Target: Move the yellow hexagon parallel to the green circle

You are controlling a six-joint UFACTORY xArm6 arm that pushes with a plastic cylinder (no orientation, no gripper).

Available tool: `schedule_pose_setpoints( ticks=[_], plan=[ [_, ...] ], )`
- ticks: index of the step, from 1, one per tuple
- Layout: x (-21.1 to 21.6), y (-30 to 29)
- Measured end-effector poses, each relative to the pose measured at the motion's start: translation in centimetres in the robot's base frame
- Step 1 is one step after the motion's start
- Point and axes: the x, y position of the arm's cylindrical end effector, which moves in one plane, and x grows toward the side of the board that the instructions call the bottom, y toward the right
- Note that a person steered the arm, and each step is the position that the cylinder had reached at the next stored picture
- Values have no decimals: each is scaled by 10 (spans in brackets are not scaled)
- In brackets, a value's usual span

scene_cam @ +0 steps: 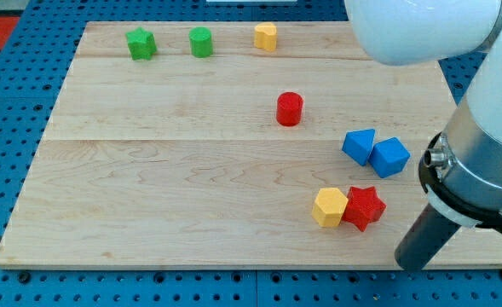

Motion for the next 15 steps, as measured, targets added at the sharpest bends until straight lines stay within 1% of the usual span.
schedule_pose_setpoints(
  ticks=[1,3,4,5,6,7,8,9,10,11,12,13,14,15],
  plan=[
    [-2,-3],
    [-21,1],
    [-14,-53],
    [-44,-63],
    [-93,-63],
    [-113,-79],
    [-104,-111],
    [-117,-150],
    [-139,-185],
    [-165,-183],
    [-158,-160],
    [-112,-164],
    [-124,-148],
    [-161,-150]
  ],
)
